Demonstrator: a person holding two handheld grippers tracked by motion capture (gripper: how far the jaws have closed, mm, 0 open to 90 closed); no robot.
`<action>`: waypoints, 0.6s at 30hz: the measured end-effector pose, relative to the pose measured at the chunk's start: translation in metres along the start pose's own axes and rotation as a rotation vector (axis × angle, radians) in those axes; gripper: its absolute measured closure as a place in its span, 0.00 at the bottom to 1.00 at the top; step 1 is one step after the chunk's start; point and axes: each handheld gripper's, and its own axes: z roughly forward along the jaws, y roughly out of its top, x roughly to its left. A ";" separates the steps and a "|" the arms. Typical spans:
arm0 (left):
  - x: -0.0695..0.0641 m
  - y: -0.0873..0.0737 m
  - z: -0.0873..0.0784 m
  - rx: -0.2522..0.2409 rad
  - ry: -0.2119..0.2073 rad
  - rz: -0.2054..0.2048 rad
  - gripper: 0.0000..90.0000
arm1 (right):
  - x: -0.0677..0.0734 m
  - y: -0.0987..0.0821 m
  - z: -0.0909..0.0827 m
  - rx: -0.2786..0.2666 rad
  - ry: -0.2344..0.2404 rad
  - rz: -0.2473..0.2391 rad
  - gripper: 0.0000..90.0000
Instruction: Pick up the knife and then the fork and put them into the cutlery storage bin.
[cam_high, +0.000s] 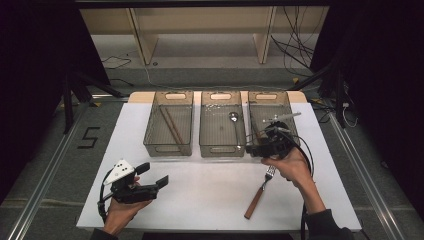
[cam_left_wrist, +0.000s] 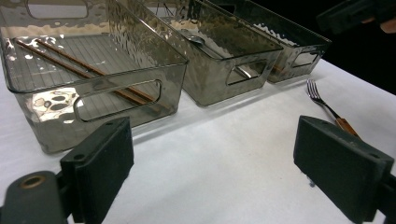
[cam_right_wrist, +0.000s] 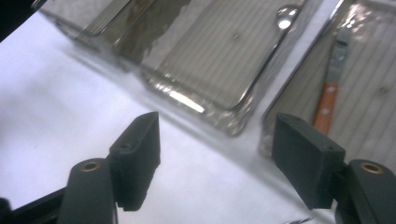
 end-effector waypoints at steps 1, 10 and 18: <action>0.000 0.000 0.000 -0.001 0.001 0.000 0.13 | 0.003 -0.004 0.000 0.006 0.001 -0.007 0.35; 0.000 0.000 0.000 -0.001 0.001 0.003 0.13 | 0.021 -0.042 0.007 0.037 0.043 -0.041 0.32; 0.000 0.000 0.000 0.000 0.000 0.003 0.13 | 0.032 -0.063 0.014 0.051 0.064 -0.061 0.36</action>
